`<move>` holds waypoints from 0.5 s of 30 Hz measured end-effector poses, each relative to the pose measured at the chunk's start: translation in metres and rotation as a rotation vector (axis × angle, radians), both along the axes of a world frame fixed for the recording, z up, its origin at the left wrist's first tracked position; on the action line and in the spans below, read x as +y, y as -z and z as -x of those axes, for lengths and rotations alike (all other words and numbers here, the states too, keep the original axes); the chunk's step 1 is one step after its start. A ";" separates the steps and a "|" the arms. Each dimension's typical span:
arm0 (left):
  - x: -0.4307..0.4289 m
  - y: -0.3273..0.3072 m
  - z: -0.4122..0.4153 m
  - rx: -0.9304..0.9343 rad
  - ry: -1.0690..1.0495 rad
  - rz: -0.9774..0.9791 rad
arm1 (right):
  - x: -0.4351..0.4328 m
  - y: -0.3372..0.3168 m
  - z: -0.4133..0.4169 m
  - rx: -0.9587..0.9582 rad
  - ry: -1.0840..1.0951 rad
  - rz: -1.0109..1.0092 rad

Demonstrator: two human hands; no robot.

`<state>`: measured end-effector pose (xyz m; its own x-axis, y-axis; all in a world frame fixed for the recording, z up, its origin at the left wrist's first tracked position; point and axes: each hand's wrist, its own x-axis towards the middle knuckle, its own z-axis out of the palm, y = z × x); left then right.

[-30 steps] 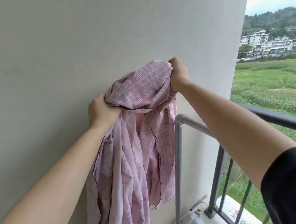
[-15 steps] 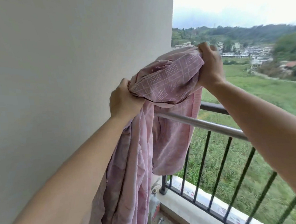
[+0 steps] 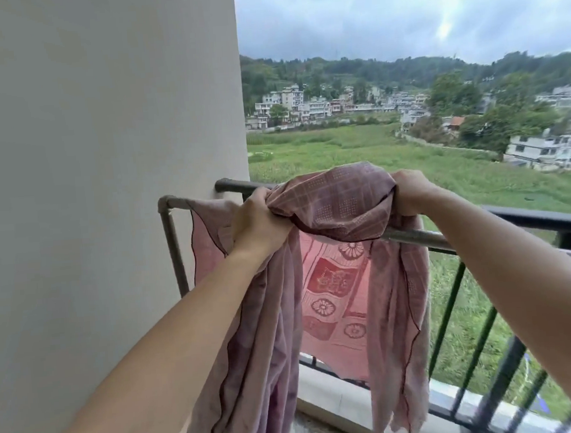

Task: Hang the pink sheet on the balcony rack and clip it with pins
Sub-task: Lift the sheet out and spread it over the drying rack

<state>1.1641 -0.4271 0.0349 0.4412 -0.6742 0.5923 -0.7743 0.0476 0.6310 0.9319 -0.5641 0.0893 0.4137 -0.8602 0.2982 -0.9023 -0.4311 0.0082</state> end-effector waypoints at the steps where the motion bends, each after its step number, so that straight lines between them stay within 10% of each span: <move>1: -0.001 -0.001 0.014 -0.004 -0.010 -0.003 | 0.002 -0.001 0.016 -0.045 0.000 0.002; 10: -0.007 0.025 0.150 0.116 -0.066 -0.051 | 0.033 0.020 0.143 -0.239 0.125 0.012; 15: 0.000 0.048 0.183 0.185 -0.116 -0.132 | 0.054 0.022 0.167 -0.657 -0.047 -0.140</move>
<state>0.9811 -0.4270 -0.0132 0.6126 -0.6792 0.4044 -0.6406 -0.1268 0.7574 0.7645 -0.5100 0.0677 0.2223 -0.8947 0.3875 -0.6811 -0.4269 -0.5949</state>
